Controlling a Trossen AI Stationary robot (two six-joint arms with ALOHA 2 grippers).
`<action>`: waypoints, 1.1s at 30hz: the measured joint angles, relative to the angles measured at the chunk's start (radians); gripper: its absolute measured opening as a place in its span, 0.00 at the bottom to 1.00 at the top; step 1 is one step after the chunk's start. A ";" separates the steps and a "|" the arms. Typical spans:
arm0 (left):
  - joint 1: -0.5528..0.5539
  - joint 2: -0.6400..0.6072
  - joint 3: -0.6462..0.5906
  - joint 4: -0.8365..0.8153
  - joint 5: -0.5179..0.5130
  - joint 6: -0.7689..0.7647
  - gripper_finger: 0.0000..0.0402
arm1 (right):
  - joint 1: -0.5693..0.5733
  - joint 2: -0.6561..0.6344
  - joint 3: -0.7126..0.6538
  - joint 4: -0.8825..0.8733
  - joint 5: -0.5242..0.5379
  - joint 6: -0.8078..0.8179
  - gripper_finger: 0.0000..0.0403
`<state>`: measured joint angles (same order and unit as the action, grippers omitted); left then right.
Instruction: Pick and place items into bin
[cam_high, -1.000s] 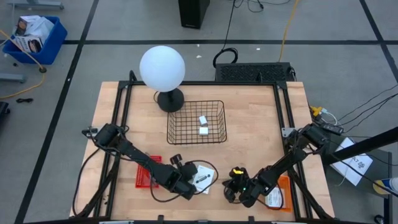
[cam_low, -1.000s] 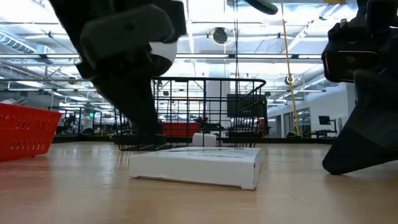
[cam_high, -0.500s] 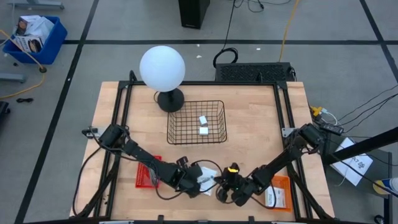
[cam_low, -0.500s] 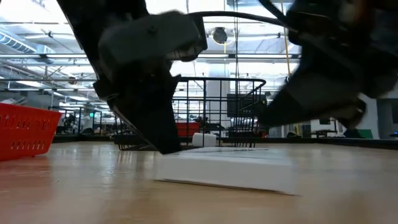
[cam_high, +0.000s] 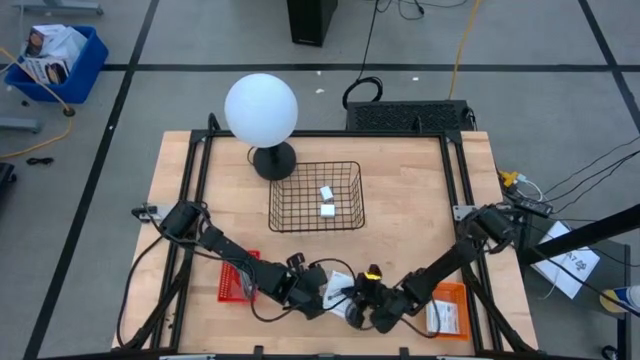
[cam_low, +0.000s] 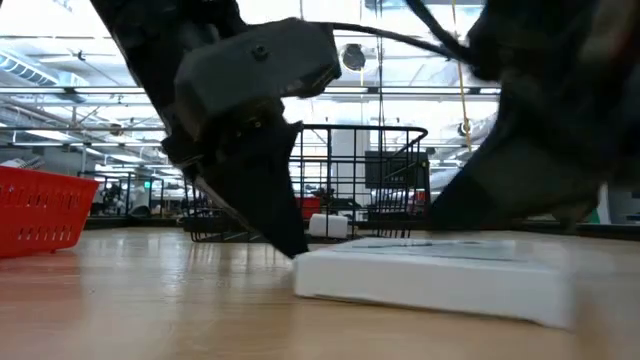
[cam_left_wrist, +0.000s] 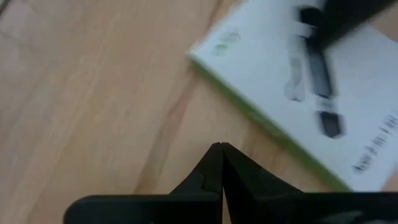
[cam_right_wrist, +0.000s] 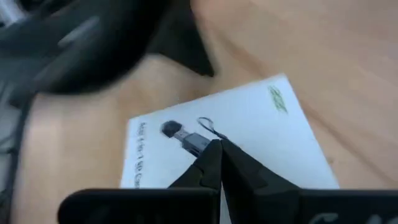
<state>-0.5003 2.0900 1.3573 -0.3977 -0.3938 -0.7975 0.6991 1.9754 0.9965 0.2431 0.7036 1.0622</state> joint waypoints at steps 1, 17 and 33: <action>0.001 0.000 0.001 0.003 -0.004 0.002 0.01 | 0.010 -0.020 -0.001 -0.002 0.004 -0.020 0.00; 0.005 0.000 0.001 0.143 0.107 0.073 0.01 | 0.110 -0.028 0.007 -0.222 -0.072 0.416 0.00; 0.030 0.064 0.005 0.250 0.106 0.075 0.01 | 0.032 0.017 0.003 0.042 0.001 0.063 0.00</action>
<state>-0.4705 2.1537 1.3624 -0.1476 -0.2881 -0.7225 0.7311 1.9924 0.9997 0.2854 0.7048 1.1251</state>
